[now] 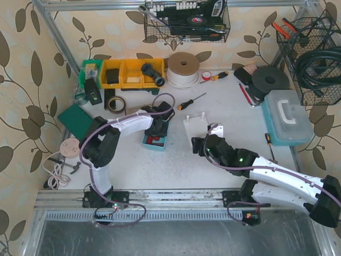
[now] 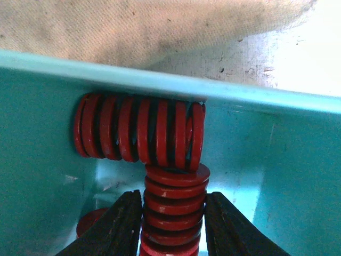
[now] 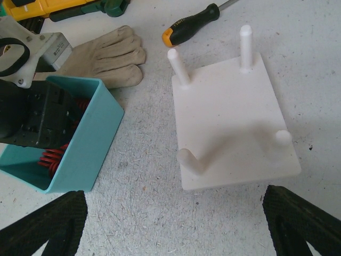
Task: Install the large spring
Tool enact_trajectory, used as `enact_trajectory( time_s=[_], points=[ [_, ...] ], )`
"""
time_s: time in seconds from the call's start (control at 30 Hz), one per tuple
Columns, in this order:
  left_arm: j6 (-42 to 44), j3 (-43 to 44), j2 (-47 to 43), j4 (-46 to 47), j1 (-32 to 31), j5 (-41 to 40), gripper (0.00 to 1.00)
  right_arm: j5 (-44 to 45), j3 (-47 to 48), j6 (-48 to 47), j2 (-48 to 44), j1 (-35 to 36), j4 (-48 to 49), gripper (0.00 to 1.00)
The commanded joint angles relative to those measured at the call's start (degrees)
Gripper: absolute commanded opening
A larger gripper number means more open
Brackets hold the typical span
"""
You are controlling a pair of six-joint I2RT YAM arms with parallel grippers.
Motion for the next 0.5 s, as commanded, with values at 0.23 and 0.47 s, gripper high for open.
enact_trajectory(
  time_s=[0.23,0.47],
  points=[
    [-0.5,3.9,5.7,-2.9,-0.3,-1.6,0.26,1.1,1.3,0.0,0.4,0.1,0.3,0.89],
    [-1.0,3.9,3.0,-4.0,-0.2,-1.7,0.00,0.9,1.3,-0.3,0.3,0.2,0.4,0.89]
  ],
)
